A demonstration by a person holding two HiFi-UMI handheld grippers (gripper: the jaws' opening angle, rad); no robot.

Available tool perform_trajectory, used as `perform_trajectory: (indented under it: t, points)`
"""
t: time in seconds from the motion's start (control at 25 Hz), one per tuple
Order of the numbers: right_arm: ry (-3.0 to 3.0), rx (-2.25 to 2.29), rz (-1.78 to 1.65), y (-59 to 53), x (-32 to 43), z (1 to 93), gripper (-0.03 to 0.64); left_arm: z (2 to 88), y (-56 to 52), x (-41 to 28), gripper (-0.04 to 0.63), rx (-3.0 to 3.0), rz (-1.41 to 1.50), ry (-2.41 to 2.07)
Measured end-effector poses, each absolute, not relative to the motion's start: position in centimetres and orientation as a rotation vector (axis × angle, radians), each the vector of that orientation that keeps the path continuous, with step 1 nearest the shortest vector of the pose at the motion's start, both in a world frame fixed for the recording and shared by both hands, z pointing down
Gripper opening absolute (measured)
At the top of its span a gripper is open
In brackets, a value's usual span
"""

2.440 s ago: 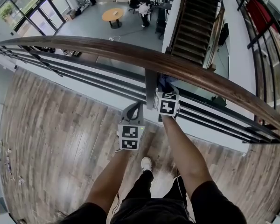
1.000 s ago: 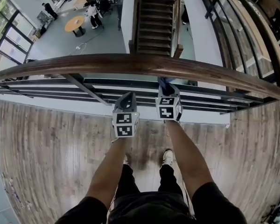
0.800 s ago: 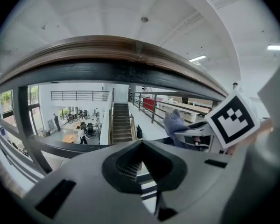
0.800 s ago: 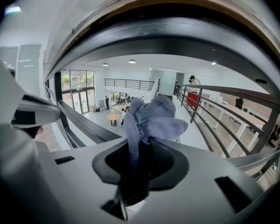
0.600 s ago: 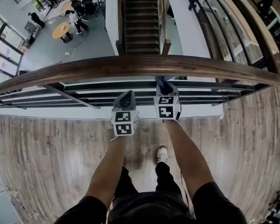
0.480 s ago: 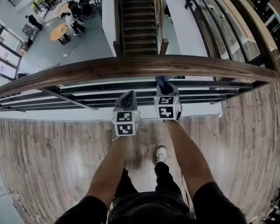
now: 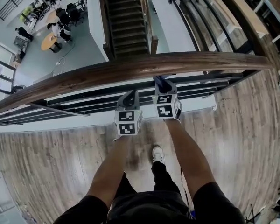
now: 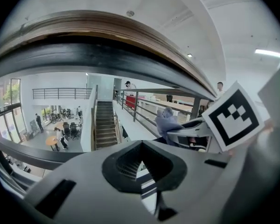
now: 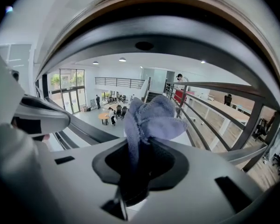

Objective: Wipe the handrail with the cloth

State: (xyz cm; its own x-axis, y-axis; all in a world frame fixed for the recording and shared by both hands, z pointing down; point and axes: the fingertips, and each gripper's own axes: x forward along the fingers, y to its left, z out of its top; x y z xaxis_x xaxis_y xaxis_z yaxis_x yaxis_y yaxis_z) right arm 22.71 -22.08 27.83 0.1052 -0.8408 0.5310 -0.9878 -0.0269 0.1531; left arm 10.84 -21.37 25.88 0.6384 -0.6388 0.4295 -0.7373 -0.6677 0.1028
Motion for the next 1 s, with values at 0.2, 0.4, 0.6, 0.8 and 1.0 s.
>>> perform_trajectory:
  t: [0.2,0.4,0.6,0.8,1.0]
  points:
    - [-1.714,1.966,0.420,-19.8,30.0,27.8,0.089,25.7,-19.8,16.4,0.000,2.625,0.531,-1.047]
    - [-1.659,2.019,0.416,-17.8,37.2,28.0,0.089,25.9,-18.7,21.4,0.000,2.653,0.549,-0.995]
    - [-1.601,2.046,0.441,-16.1,43.2,28.4,0.089,26.2,-17.8,25.5,0.000,2.599,0.508,-0.976]
    - [-1.534,2.085,0.427,-14.1,49.4,28.4,0.089,26.3,-16.0,30.2,0.000,2.636,0.523,-0.911]
    - [-1.471,2.122,0.444,-12.7,55.9,28.2,0.089,25.9,-15.0,34.3,0.000,2.676,0.533,-0.849]
